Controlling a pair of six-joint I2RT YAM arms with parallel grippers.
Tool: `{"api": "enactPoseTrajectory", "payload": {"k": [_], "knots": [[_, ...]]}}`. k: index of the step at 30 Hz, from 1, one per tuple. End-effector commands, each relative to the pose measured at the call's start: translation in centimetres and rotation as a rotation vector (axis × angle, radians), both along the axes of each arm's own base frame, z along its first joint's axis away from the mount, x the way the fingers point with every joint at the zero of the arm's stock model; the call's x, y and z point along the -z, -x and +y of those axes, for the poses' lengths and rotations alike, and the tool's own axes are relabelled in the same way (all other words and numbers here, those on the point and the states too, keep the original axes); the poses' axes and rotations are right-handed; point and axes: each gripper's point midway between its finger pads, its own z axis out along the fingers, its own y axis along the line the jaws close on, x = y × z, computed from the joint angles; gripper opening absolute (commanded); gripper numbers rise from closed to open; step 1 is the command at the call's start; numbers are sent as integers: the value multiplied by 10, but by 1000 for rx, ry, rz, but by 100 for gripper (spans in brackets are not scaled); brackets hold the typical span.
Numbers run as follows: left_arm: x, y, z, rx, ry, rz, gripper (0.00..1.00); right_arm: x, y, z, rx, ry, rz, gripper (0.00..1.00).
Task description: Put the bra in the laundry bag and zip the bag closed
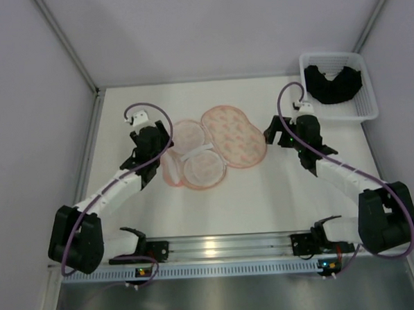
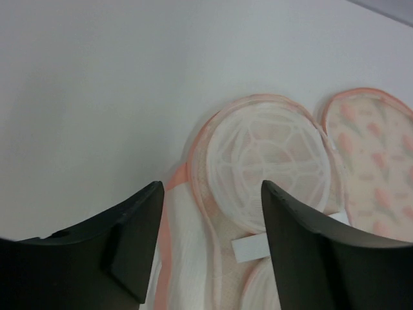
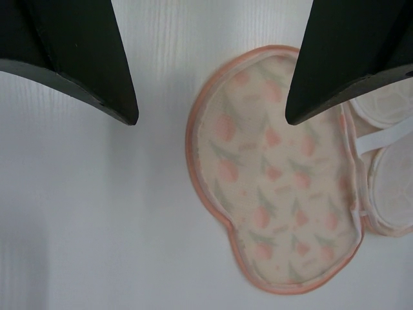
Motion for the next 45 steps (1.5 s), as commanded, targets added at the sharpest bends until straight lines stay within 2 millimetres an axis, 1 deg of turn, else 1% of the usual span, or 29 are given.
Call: {"api": "enactPoseTrajectory", "payload": {"k": [1,3,4,6,7,9,10,14,16,21,22,26,27,28,30,31,32,33,34,35,36,37,38,39,41,42,43,44,45], "knots": [[-3,-7,-4,65,-19,61,71,-23,-3,11,-49,-14,-82,99],[-6,-13,-12,77,41,83,72,-21,-5,15,-68,5,-86,100],[2,-16,-21,103,71,109,71,-21,-7,17,-73,10,-85,99],[17,-18,-24,63,132,144,66,-15,-13,21,-81,16,-66,99],[33,-19,-24,47,130,182,64,-20,-18,24,-81,12,-69,99],[44,-22,-29,30,166,214,61,-10,-21,24,-75,24,-28,99],[56,-21,-30,21,178,243,56,-8,-23,24,-71,29,-20,99],[82,-9,-22,-61,201,310,45,-14,-27,22,-60,34,-33,99],[89,-7,-17,-85,187,313,45,-14,-26,21,-62,44,-24,99],[104,-5,-15,-89,165,345,44,-27,-33,8,-3,87,-48,99],[112,-3,-15,-86,157,369,45,-30,-33,8,0,91,-55,99],[128,-9,-19,-84,159,385,38,-42,-38,1,36,116,-70,100],[135,-8,-18,-84,155,399,33,-46,-40,-5,58,130,-79,99],[136,-9,-18,-73,164,400,30,-57,-44,-7,70,136,-97,99],[135,-13,-18,-55,168,380,22,-65,-46,-18,106,165,-95,99],[133,-16,-17,-31,190,377,9,-82,-52,-25,145,176,-126,99],[129,-21,-16,-16,196,361,5,-90,-54,-29,165,181,-141,99],[121,-31,-13,13,180,331,3,-88,-52,-37,187,203,-113,99],[117,-38,-3,7,173,318,1,-97,-54,-43,217,224,-131,99],[113,-44,-3,60,150,317,1,-101,-55,-47,228,235,-139,99],[106,-59,-3,94,145,302,0,-103,-57,-57,264,250,-141,99],[102,-69,5,117,140,296,0,-107,-58,-61,282,254,-148,99],[101,-75,3,185,115,304,0,-109,-60,-66,297,255,-148,99],[97,-90,-3,245,108,293,0,-110,-62,-77,320,250,-144,99],[101,-98,-6,325,60,312,0,-116,-68,-88,348,226,-139,99],[110,-99,-19,399,82,344,0,-118,-70,-105,381,217,-134,99],[105,-106,-22,427,82,341,0,-126,-74,-113,395,215,-143,99],[107,-108,-25,440,87,344,0,-124,-78,-130,432,225,-130,99],[112,-109,-25,432,94,357,0,-126,-81,-137,444,238,-130,99]]}}
